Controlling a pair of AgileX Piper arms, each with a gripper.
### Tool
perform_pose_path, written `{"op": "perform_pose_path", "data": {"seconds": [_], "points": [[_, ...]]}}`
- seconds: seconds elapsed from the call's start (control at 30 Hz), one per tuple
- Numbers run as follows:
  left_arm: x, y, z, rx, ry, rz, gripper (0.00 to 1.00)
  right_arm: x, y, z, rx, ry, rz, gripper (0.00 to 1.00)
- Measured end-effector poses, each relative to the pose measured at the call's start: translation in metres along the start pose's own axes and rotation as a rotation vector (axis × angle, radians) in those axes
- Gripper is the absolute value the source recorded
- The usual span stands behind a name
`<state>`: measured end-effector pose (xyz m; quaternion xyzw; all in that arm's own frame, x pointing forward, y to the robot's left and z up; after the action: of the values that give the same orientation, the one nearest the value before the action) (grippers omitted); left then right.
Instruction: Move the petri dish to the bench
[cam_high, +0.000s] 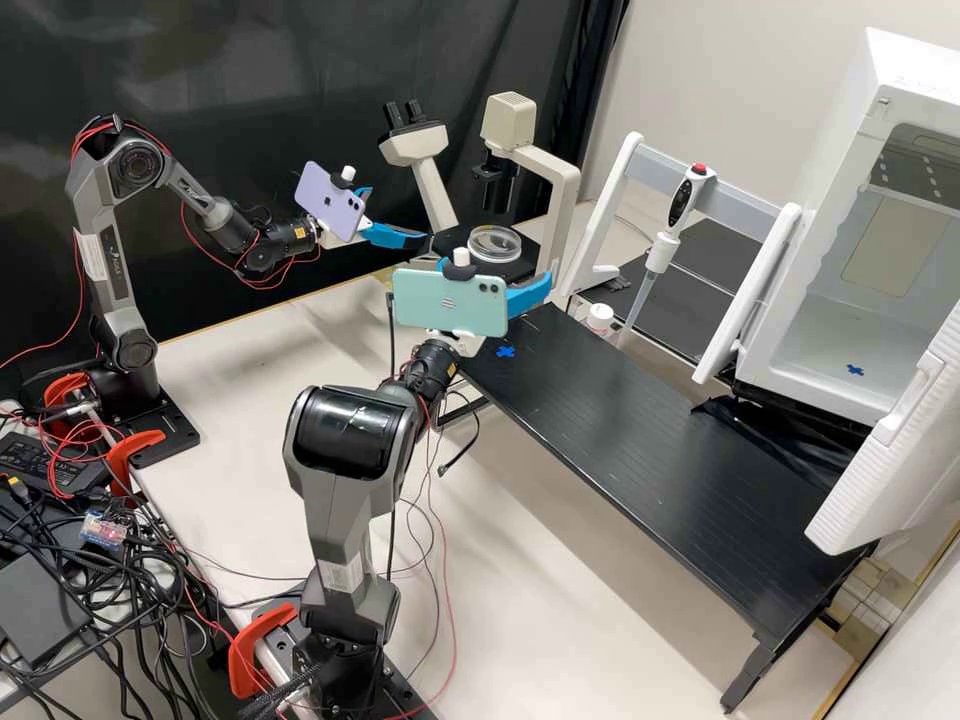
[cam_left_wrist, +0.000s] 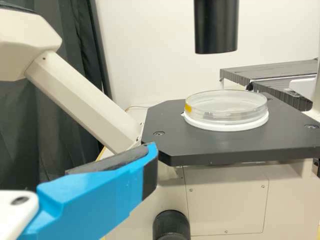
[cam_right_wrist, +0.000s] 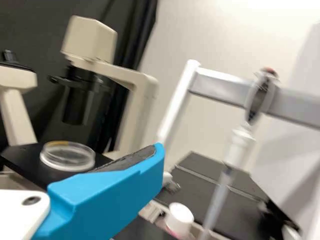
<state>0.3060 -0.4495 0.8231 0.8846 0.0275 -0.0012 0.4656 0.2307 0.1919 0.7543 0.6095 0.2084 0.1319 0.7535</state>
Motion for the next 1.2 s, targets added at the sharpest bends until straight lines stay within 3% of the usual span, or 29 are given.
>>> {"op": "perform_pose_path", "data": {"seconds": [0.27, 0.47, 0.53, 0.77, 1.07, 1.2], "points": [[0.000, 0.000, 0.000, 0.000, 0.000, 0.000, 1.00, 0.039, -0.019, -0.036, -0.017, 0.010, -0.068, 1.00], [0.000, 0.000, 0.000, 0.000, 0.000, 0.000, 1.00, 0.071, -0.036, -0.054, -0.063, 0.013, -0.128, 1.00], [0.000, 0.000, 0.000, 0.000, 0.000, 0.000, 1.00, 0.086, -0.044, -0.059, -0.064, 0.014, -0.163, 1.00], [0.000, 0.000, 0.000, 0.000, 0.000, 0.000, 1.00, 0.125, -0.056, -0.060, -0.018, -0.020, -0.226, 1.00], [0.000, 0.000, 0.000, 0.000, 0.000, 0.000, 1.00, 0.177, -0.053, -0.042, 0.099, -0.115, -0.237, 1.00], [0.000, 0.000, 0.000, 0.000, 0.000, 0.000, 1.00, 0.198, -0.055, -0.032, 0.103, -0.145, -0.244, 1.00]]}}
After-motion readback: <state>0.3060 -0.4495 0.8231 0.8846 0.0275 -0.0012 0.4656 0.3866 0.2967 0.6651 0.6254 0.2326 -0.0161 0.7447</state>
